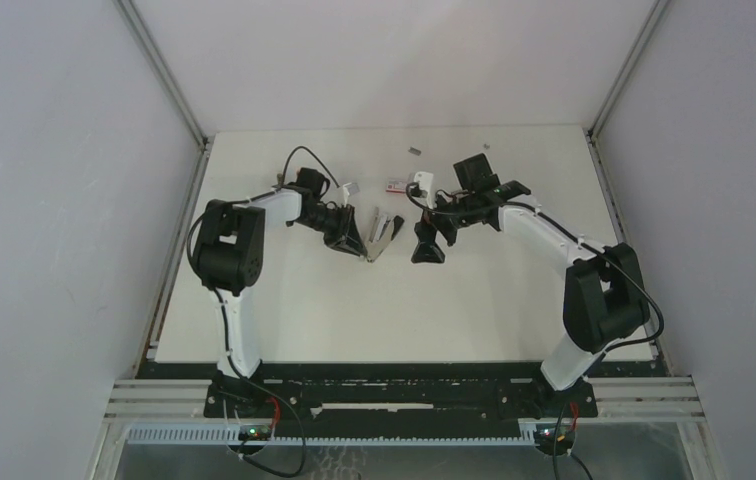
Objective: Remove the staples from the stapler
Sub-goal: Place the stapler at the center of the board.
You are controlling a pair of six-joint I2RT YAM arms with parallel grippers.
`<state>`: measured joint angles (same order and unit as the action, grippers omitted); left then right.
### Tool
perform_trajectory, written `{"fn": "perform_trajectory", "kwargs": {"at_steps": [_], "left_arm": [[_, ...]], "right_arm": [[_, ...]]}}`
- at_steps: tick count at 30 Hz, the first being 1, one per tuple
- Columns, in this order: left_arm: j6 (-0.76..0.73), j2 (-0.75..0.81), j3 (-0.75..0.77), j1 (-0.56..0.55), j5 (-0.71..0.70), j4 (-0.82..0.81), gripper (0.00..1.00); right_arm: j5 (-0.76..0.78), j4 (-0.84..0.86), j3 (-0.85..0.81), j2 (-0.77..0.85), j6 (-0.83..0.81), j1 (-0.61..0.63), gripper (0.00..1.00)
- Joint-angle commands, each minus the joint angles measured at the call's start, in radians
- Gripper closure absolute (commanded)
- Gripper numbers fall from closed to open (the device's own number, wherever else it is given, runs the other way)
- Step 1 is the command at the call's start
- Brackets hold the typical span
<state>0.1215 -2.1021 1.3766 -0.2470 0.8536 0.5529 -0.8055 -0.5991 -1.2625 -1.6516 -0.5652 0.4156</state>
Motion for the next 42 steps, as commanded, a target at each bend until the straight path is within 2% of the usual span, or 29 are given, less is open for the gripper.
{"fn": "perform_trajectory", "kwargs": {"at_steps": [1,9,16,18,23,27,35,42], "left_arm": [[-0.051,0.011,-0.015,0.006,-0.169,-0.005,0.81],[-0.099,0.073,-0.017,-0.001,-0.177,0.001,0.78],[-0.132,0.103,-0.037,-0.004,-0.205,0.001,0.75],[-0.14,0.106,-0.033,-0.005,-0.216,0.008,0.71],[-0.14,0.12,-0.025,-0.005,-0.271,0.015,0.49],[-0.144,0.15,-0.016,-0.005,-0.318,0.016,0.37],[-0.212,0.25,0.022,-0.047,-0.424,0.034,0.24],[-0.362,0.3,0.058,-0.222,-0.634,0.039,0.21]], "right_arm": [[0.002,0.032,-0.002,0.036,-0.014,-0.005,0.04],[-0.146,0.009,-0.023,0.129,0.039,-0.178,0.02],[-0.155,0.02,-0.023,0.146,0.062,-0.21,0.02],[-0.145,0.028,-0.022,0.145,0.082,-0.213,0.02],[-0.134,0.022,-0.022,0.141,0.073,-0.214,0.01],[-0.133,0.016,-0.023,0.145,0.067,-0.216,0.01],[-0.081,0.044,-0.022,0.16,0.107,-0.225,0.0],[-0.063,0.076,-0.022,0.168,0.168,-0.269,0.0]]}}
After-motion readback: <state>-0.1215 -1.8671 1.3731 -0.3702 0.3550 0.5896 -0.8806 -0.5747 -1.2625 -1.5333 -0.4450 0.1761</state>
